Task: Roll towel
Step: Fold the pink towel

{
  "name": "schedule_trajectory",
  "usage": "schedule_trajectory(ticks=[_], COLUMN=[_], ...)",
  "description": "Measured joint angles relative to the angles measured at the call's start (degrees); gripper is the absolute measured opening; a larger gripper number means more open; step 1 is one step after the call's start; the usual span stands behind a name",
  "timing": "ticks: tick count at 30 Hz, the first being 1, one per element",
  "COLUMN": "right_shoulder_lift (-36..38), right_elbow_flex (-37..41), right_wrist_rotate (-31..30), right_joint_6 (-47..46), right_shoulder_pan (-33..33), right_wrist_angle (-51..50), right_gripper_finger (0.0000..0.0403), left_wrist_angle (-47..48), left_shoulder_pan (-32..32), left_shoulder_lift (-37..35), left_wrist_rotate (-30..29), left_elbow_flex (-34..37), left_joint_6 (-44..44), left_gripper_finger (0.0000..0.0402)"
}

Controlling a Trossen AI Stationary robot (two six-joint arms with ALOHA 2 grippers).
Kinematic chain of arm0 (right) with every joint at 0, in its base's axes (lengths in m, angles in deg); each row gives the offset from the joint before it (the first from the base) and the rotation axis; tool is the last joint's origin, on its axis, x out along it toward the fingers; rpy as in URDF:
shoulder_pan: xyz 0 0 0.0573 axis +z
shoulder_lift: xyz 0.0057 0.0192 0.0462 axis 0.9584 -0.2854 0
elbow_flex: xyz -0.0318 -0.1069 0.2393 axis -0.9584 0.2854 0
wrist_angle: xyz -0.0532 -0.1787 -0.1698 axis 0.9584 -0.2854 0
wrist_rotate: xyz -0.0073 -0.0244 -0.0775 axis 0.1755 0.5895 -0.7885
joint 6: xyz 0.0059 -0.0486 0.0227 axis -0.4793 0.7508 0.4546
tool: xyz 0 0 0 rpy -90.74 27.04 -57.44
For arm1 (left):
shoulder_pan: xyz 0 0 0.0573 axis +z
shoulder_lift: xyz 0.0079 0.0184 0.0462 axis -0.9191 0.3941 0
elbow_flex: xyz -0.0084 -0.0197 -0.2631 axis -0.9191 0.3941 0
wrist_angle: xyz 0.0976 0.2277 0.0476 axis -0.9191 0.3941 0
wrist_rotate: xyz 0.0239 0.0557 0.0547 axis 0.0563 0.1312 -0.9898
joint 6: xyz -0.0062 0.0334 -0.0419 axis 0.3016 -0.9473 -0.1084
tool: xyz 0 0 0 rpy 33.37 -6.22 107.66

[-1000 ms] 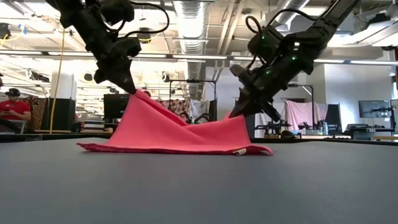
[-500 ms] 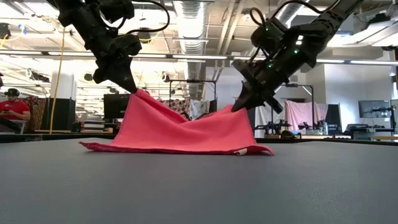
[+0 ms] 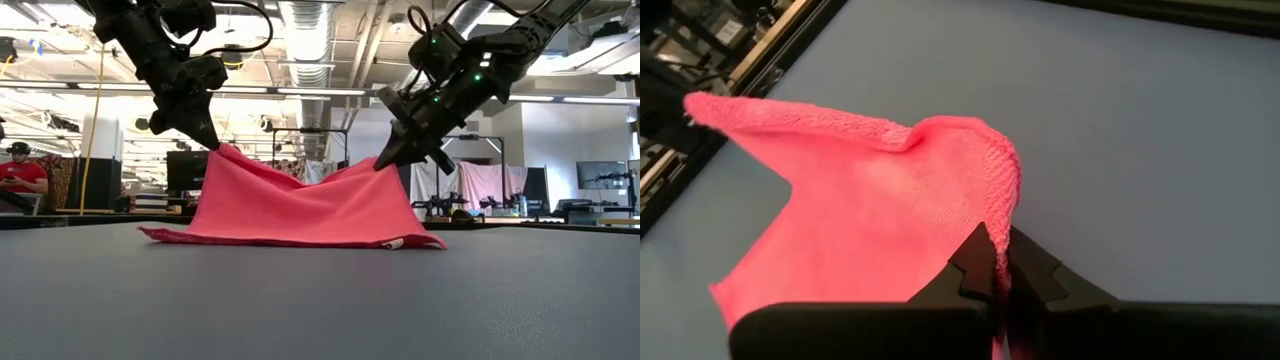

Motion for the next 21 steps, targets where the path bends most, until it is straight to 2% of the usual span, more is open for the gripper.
schedule_trajectory(ticks=[6,13,21], right_shoulder_lift=[0.0,0.0,0.0], right_elbow_flex=[0.0,0.0,0.0], right_wrist_rotate=[-1.04,-6.11,-7.71], right_joint_6=[2.04,4.73,6.03], right_shoulder_pan=[0.85,2.7,3.47], right_wrist_angle=[1.01,1.49,0.86], right_gripper_finger=[0.0031,0.0019,0.0021], left_wrist_angle=[-0.06,-0.27,-0.29], left_shoulder_pan=[-0.38,-0.46,-0.46], left_shoulder_lift=[0.0,0.0,0.0], left_wrist_rotate=[-2.53,-2.69,-3.16], left_elbow_flex=[0.01,0.01,0.02], left_joint_6=[-0.06,-0.39,-0.58], left_gripper_finger=[0.0,0.0,0.0])
